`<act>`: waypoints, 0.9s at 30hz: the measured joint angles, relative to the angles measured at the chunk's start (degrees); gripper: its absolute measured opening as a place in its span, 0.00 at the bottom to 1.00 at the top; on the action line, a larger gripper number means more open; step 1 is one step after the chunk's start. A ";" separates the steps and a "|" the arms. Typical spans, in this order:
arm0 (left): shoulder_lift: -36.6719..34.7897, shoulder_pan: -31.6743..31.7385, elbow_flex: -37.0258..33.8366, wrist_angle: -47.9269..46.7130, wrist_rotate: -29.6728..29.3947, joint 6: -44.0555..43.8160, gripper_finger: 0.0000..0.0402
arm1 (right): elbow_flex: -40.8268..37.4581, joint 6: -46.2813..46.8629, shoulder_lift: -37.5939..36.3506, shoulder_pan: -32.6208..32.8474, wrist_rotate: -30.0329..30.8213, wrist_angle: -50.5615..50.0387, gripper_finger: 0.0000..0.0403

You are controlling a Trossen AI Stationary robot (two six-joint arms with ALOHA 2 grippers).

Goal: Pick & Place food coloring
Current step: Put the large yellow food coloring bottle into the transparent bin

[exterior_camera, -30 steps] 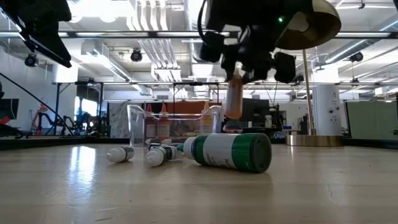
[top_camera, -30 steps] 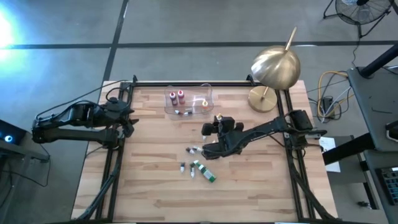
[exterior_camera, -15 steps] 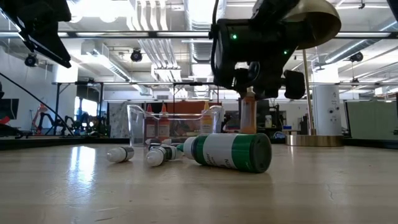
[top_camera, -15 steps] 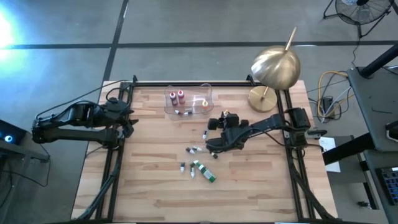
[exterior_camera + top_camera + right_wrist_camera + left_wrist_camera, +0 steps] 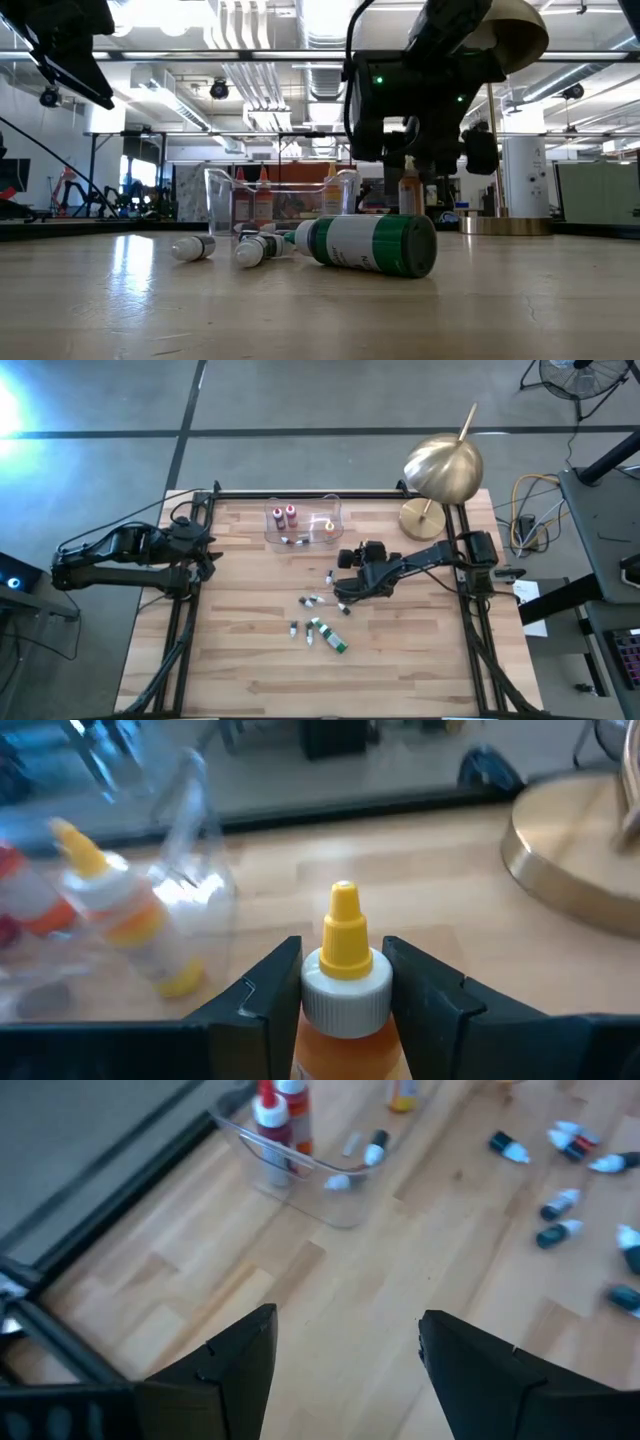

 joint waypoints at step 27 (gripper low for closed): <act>0.00 -0.01 1.57 3.65 9.12 -0.03 0.54 | 2.25 -6.48 0.13 -0.64 -4.24 1.02 0.45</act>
